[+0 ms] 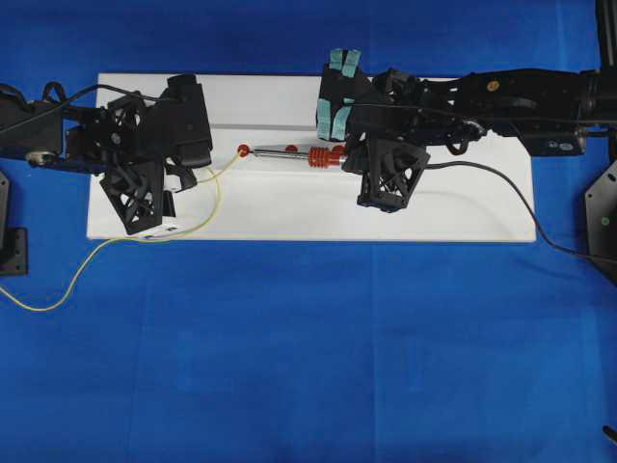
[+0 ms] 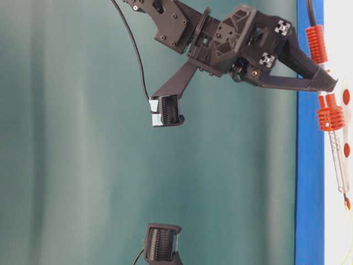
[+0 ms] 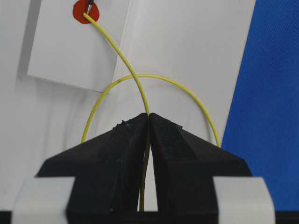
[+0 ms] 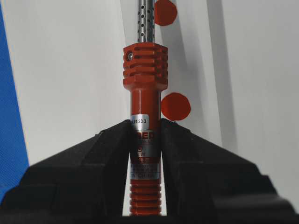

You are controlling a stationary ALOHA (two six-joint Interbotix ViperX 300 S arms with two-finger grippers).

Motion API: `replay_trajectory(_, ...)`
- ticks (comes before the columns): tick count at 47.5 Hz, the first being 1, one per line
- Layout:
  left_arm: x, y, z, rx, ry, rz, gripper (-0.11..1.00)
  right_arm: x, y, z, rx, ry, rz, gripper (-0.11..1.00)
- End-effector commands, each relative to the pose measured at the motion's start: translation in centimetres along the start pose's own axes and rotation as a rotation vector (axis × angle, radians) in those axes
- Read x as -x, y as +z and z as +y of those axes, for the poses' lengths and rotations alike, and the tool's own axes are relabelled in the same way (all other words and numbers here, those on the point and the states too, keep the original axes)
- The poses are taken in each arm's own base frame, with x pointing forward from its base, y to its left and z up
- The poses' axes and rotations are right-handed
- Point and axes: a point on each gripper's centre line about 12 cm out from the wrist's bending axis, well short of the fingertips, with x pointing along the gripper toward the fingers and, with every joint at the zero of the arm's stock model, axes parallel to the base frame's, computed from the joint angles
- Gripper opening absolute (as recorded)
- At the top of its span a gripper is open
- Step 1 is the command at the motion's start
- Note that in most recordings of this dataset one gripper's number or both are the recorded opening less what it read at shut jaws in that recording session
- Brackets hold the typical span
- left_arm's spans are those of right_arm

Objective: Touch the tip of the soldering iron to the tip of the solder at the mark.

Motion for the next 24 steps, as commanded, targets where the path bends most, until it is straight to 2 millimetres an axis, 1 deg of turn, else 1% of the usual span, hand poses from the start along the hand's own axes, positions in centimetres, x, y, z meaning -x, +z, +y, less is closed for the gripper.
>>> replay_trajectory(1, 0.4, 1.0, -0.2, 0.000, -0.004, -0.032, 0.03, 0.7, 1.3, 0.1, 0.001, 0.004, -0.043, 0.07)
replay_trajectory(15, 0.6, 1.0, -0.2, -0.004, -0.005, -0.035, 0.03, 0.7, 1.2, 0.1, -0.001, 0.004, -0.041, 0.07)
replay_trajectory(20, 1.4, 1.0, -0.2, -0.003, -0.004, -0.033, 0.03, 0.7, 1.2, 0.1, 0.001, 0.003, -0.041, 0.07)
replay_trajectory(24, 2.5, 1.0, -0.1, 0.000, -0.003, -0.023, 0.03, 0.7, 1.2, 0.1, 0.002, 0.003, -0.041, 0.07)
